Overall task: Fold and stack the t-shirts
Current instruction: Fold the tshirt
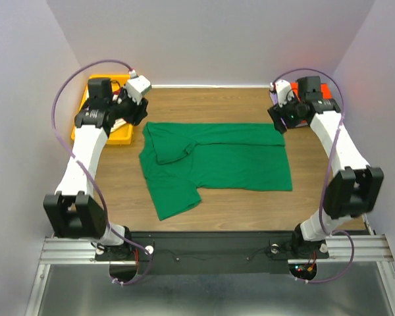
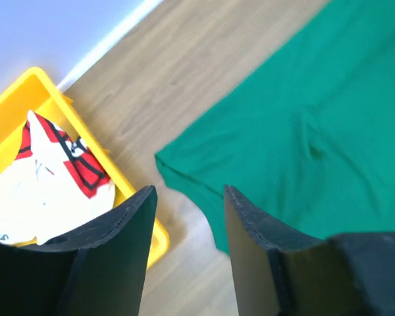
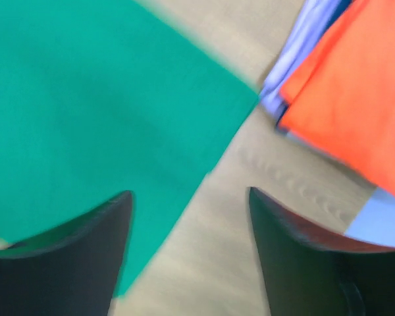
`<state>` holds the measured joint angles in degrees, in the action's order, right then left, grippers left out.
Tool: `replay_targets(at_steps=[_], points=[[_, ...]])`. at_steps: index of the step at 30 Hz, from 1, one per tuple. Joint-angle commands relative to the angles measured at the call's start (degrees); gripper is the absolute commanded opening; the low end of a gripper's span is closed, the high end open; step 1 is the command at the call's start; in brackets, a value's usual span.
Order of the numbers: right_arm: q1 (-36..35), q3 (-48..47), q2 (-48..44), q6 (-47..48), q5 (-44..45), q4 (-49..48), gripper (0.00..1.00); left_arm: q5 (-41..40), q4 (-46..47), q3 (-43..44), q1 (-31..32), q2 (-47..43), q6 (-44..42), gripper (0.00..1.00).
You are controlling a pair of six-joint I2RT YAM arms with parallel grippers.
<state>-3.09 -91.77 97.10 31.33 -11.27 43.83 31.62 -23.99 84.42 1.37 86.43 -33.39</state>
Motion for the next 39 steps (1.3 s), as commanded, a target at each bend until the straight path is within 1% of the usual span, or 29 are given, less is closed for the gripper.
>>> replay_targets(at_steps=[1,3,4,5,6,7,9,11,12,15,23,28,32,37,38,39], points=[[-0.51,13.15,-6.91,9.25,-1.91,8.53,0.62,2.92,-12.04,-12.91,-0.49,-5.12,-16.69,0.51],[-0.69,18.62,-10.33,11.20,-1.83,9.60,0.55,3.19,-13.01,-18.13,-0.49,-8.81,-20.91,0.48],[-0.95,23.95,-13.48,12.69,-1.57,10.04,0.52,3.10,-13.19,-23.03,-0.49,-12.57,-23.63,0.47],[-1.30,26.53,-16.82,13.40,-1.13,10.04,0.52,2.93,-12.84,-27.08,-0.49,-15.74,-25.05,0.47],[-1.39,28.73,-16.85,14.10,-0.69,9.87,0.52,2.92,-12.93,-27.12,-0.49,-17.16,-25.06,0.47],[-1.65,31.18,-19.73,14.72,-0.42,9.78,0.51,2.40,-13.19,-30.42,-0.49,-17.96,-26.98,0.47],[-2.00,36.97,-21.94,16.04,1.06,8.55,0.49,1.79,-13.37,-33.17,-0.49,-19.89,-28.05,0.47],[-2.09,39.98,-24.40,17.44,2.90,6.63,0.49,0.64,-13.54,-36.25,-0.40,-20.51,-29.80,0.47],[-2.18,42.96,-25.02,17.97,3.61,5.75,0.49,-0.06,-13.45,-37.65,-0.31,-20.86,-30.33,0.47],[-2.09,47.45,-26.52,19.73,5.90,2.93,0.49,-1.72,-12.32,-39.77,-0.31,-21.04,-31.21,0.47],[-2.18,50.45,-25.38,21.22,7.31,-3.48,0.48,-2.87,-10.64,-40.83,-0.31,-19.99,-32.09,0.47],[-2.27,51.69,-21.87,22.19,8.28,-7.00,0.48,-2.61,-9.94,-40.13,-0.22,-18.41,-32.61,0.47],[-2.18,53.35,-20.55,23.07,8.28,-7.71,0.42,-3.23,-8.71,-39.95,-0.14,-17.00,-33.06,0.47],[-2.18,56.08,-21.34,24.56,9.42,-8.33,0.42,-2.61,-7.66,-39.68,1.18,-14.10,-33.50,0.48],[-2.27,56.34,-21.34,24.74,9.60,-8.50,0.42,-2.70,-7.22,-40.03,2.31,-13.93,-33.41,0.48],[-2.27,56.43,-21.25,24.74,9.86,-8.85,0.39,-2.96,-5.65,-40.56,3.02,-13.84,-33.06,0.48]])
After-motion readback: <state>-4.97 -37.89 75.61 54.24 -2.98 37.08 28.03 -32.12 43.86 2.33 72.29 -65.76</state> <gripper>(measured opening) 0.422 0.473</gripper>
